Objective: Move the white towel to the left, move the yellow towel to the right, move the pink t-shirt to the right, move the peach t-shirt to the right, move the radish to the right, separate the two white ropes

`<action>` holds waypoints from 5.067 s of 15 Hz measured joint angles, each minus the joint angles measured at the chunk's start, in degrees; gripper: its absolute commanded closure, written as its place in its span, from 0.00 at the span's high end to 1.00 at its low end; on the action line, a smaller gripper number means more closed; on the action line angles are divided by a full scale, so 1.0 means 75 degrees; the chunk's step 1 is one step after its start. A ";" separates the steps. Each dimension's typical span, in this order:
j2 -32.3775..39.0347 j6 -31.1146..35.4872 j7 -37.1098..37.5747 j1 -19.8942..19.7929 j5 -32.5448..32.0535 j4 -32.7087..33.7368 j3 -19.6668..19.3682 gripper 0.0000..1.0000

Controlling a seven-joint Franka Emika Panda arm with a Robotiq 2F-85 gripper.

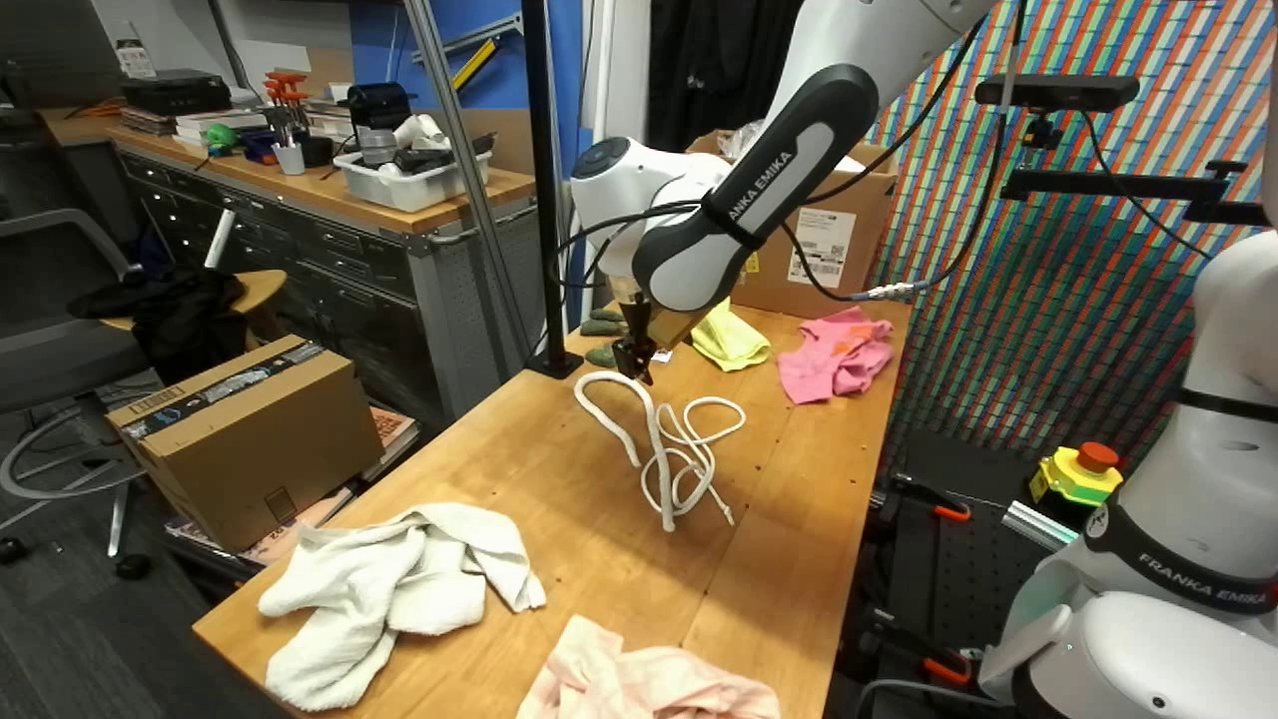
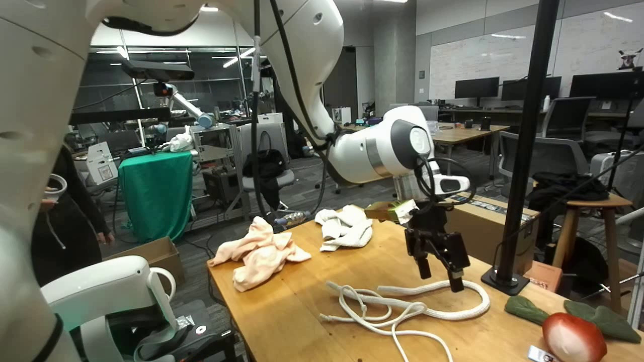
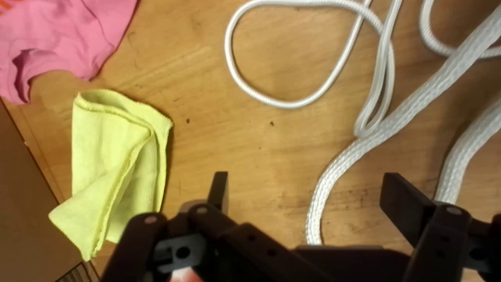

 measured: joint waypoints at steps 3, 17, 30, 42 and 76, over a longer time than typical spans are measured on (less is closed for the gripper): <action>-0.0514 -0.0041 0.0129 -0.0011 0.0028 -0.0747 0.0316 1.00; -0.1255 0.0874 0.0573 -0.0083 0.0352 -0.2394 0.1390 1.00; -0.1036 0.2009 0.0559 -0.0256 0.0657 -0.2871 0.1428 1.00; -0.0475 0.2364 0.0498 -0.0380 0.1134 -0.2873 0.1203 1.00; -0.1681 0.3197 0.0189 -0.1033 0.2630 -0.5098 -0.0125 1.00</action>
